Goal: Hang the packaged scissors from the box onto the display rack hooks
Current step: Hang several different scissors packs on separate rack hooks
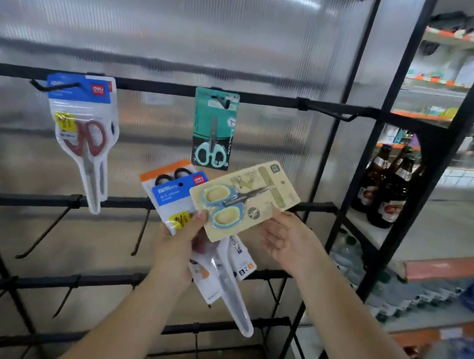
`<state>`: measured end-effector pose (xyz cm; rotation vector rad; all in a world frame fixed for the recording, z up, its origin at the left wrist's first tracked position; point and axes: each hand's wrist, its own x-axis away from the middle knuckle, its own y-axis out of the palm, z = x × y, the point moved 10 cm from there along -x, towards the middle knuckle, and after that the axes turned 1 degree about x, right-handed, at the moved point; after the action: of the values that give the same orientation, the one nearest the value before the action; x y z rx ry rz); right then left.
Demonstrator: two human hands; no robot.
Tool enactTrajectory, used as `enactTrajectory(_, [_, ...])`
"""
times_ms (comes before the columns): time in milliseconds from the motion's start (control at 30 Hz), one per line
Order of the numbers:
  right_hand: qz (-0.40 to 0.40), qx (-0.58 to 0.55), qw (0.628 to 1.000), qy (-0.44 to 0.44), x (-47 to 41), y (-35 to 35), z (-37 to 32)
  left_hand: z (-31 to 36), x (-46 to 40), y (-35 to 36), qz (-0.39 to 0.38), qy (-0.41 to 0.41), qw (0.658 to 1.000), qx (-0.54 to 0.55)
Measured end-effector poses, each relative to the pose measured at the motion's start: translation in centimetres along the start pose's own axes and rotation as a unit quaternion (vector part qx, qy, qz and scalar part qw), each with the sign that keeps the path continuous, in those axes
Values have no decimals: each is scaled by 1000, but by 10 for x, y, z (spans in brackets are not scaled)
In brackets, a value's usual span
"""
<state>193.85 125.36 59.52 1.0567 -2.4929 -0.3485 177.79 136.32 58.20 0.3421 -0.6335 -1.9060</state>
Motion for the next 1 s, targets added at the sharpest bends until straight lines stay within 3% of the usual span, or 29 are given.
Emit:
enactTrajectory(233, [89,-13,986,-141,14,-44,-58,-25,11,47,-41,-30,998,-41])
enactTrajectory(467, [162,169,894,-382,56,-61,-167,-17,7,72,-32,-7,999,-36])
enactTrajectory(733, [169,157,904,-361,34,-79,-191,-7,9,82,-32,14,999,-37])
enactTrajectory(1000, [167,243,860,-416,22,-59,-209,1,11,102,-99,26,993,-60])
